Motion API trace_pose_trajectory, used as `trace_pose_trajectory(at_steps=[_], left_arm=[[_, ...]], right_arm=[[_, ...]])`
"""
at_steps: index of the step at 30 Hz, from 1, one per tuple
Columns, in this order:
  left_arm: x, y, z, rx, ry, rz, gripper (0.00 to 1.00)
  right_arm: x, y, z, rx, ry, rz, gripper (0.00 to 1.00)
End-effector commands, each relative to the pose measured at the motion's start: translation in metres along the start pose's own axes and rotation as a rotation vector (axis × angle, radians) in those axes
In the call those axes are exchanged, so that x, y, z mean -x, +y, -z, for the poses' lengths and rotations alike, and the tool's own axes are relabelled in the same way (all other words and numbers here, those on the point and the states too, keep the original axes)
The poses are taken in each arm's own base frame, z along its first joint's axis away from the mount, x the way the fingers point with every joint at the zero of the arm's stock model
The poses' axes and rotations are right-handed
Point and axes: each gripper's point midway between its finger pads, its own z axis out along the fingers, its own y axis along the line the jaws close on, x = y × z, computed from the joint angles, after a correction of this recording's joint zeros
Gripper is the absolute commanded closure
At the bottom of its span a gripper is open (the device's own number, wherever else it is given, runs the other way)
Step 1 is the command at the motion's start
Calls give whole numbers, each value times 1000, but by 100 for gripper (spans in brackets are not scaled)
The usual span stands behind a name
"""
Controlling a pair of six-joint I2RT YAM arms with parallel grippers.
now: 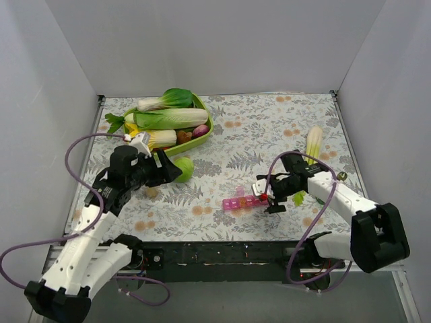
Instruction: Sort the pills into containers
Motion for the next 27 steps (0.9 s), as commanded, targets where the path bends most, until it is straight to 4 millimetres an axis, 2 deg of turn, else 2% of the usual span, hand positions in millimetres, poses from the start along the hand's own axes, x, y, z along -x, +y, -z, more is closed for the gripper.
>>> trace_pose_trajectory(at_steps=[1, 2, 4, 5, 6, 7, 8, 9, 12, 13, 15, 16, 23, 27], left_arm=[[-40, -57, -22, -393, 255, -76, 36], [-42, -65, -35, -420, 264, -97, 38], [-39, -77, -47, -438, 244, -119, 42], [-38, -93, -52, -482, 224, -148, 43], [-44, -94, -68, -463, 257, -142, 49], [-39, -107, -72, -482, 251, -156, 51], [-43, -114, -79, -483, 259, -174, 52], [-50, -111, -98, -443, 294, -168, 57], [-47, -114, -122, -400, 285, -160, 67], [-53, -109, -135, -374, 305, -154, 69], [-57, -108, -148, -362, 316, -151, 70], [-68, -102, -159, -343, 354, -146, 71], [-104, -109, -196, -329, 433, -152, 75], [-114, -116, -216, -325, 453, -152, 76]], right_arm=[[-18, -17, -10, -1, 95, 26, 12], [-19, -16, -12, 6, 101, 18, 14], [-26, -18, -16, 3, 123, -15, 16], [-28, -18, -18, 5, 126, -18, 16], [-30, -18, -19, 4, 133, -32, 17], [-31, -18, -21, 4, 136, -39, 18], [-33, -19, -22, 3, 139, -41, 19], [-34, -20, -23, 0, 144, -52, 20], [-36, -19, -26, 10, 144, -68, 25], [-37, -17, -28, 19, 143, -73, 26], [-38, -14, -30, 32, 142, -80, 30], [-37, -13, -32, 39, 140, -80, 32], [-36, -12, -35, 41, 131, -89, 42], [-37, -10, -37, 49, 130, -102, 47]])
